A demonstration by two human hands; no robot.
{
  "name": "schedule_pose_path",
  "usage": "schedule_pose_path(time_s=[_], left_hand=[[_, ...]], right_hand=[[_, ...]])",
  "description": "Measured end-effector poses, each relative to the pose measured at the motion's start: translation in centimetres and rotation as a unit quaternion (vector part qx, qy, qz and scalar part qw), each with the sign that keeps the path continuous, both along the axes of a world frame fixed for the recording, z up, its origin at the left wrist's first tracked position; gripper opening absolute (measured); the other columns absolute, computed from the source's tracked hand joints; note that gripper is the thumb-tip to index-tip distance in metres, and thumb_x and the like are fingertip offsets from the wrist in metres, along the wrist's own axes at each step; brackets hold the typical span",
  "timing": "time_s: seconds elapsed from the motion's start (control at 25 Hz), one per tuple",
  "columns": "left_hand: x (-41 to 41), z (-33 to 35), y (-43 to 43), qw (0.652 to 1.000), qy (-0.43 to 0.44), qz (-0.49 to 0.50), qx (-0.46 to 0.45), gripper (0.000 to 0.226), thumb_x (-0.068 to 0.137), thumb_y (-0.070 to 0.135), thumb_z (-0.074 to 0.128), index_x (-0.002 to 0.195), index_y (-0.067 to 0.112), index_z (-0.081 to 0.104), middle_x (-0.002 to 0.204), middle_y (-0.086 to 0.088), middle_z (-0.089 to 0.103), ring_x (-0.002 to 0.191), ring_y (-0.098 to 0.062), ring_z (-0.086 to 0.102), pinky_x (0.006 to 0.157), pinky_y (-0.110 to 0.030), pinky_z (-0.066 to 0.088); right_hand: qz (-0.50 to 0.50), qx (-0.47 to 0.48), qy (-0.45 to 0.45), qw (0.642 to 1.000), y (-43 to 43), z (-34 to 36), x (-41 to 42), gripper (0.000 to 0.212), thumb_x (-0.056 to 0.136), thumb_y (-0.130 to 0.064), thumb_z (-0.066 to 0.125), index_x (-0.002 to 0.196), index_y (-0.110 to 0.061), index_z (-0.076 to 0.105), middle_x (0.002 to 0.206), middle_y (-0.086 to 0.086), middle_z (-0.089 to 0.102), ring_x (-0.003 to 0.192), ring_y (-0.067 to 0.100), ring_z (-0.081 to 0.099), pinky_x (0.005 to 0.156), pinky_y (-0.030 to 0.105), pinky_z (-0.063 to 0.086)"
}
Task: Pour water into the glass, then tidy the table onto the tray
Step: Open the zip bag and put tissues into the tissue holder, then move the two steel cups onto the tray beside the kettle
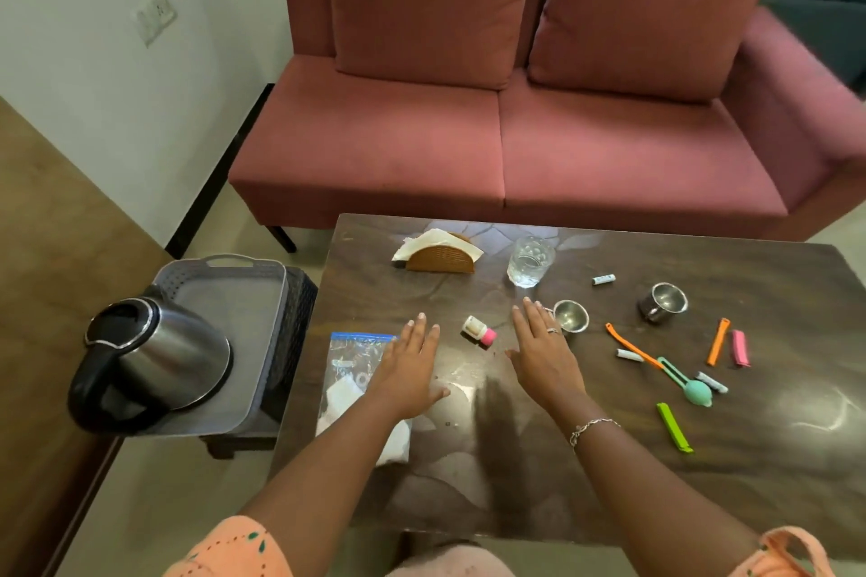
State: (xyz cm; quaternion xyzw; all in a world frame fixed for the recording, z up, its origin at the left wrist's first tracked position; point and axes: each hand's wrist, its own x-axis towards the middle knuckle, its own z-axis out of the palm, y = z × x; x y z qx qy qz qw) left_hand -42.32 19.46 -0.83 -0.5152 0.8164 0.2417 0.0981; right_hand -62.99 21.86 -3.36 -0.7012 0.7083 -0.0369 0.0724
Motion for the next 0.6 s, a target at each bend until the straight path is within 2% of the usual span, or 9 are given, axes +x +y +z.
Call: schedule_pose_path(time_s=[0.32, 0.44, 0.6], left_hand=[[-4.1, 0.5, 4.4, 1.0, 0.012, -0.012, 0.001, 0.081, 0.088, 0.042, 0.053, 0.146, 0.012, 0.005, 0.157, -0.012, 0.002, 0.144, -0.026, -0.002, 0.118, -0.039, 0.005], [-6.4, 0.7, 4.5, 0.999, 0.021, -0.02, -0.013, 0.078, 0.087, 0.04, 0.055, 0.144, 0.011, 0.012, 0.154, -0.012, 0.016, 0.144, -0.026, 0.008, 0.117, -0.038, 0.01], [-9.7, 0.7, 2.8, 0.999, 0.014, -0.032, -0.029, 0.069, 0.085, 0.04, 0.058, 0.139, 0.014, 0.025, 0.142, -0.012, 0.038, 0.133, -0.028, 0.031, 0.111, -0.038, 0.024]], right_hand=[[-0.045, 0.002, -0.003, 0.999, 7.0, 2.4, -5.7, 0.058, 0.089, -0.021, 0.053, 0.14, -0.006, 0.03, 0.15, 0.014, 0.027, 0.14, 0.027, 0.022, 0.116, 0.033, 0.015], [-0.113, 0.0, -0.096, 0.989, 7.7, 3.0, -8.1, 0.056, 0.087, -0.02, 0.057, 0.137, -0.006, 0.035, 0.144, 0.013, 0.038, 0.134, 0.026, 0.034, 0.109, 0.033, 0.028], [-0.251, -0.02, -0.242, 0.937, 6.9, 3.2, -12.0, 0.054, 0.084, -0.016, 0.062, 0.133, -0.005, 0.041, 0.133, 0.016, 0.049, 0.124, 0.029, 0.046, 0.101, 0.038, 0.037]])
